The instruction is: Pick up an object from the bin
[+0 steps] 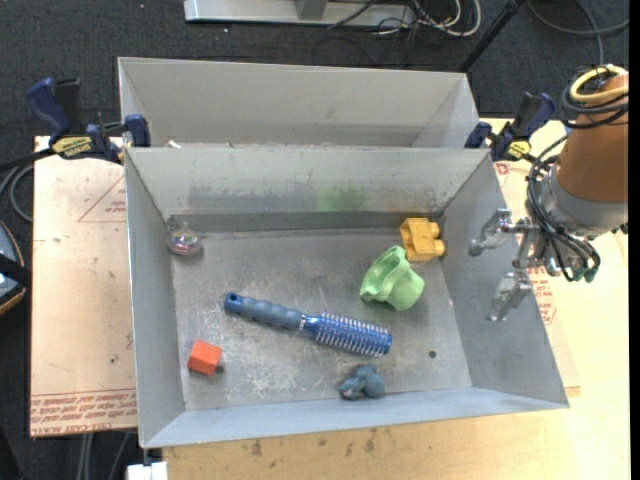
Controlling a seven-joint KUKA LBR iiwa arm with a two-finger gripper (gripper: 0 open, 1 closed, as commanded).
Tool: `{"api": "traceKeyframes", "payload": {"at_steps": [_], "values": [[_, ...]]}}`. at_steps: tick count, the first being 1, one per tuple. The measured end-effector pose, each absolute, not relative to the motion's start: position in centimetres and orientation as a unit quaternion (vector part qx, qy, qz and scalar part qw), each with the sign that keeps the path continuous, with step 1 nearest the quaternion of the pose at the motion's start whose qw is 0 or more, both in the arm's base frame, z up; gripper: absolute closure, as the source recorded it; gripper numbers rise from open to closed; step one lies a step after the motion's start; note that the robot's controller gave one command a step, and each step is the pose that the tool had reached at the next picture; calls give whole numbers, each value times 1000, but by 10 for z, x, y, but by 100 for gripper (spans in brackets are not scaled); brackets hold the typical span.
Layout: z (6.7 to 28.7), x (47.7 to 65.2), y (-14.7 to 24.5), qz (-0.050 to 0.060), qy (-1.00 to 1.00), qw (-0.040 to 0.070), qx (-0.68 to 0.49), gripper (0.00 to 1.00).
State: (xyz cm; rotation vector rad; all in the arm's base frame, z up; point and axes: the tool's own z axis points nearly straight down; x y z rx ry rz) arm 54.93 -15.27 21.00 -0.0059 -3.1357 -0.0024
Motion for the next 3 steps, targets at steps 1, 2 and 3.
{"api": "traceKeyframes", "payload": {"at_steps": [1,2,3], "values": [[89,623,-109,0,-999,-4,47,0],[101,633,-65,-1,-999,-3,36,0],[102,635,-24,-1,-1000,-2,-18,0]]}}
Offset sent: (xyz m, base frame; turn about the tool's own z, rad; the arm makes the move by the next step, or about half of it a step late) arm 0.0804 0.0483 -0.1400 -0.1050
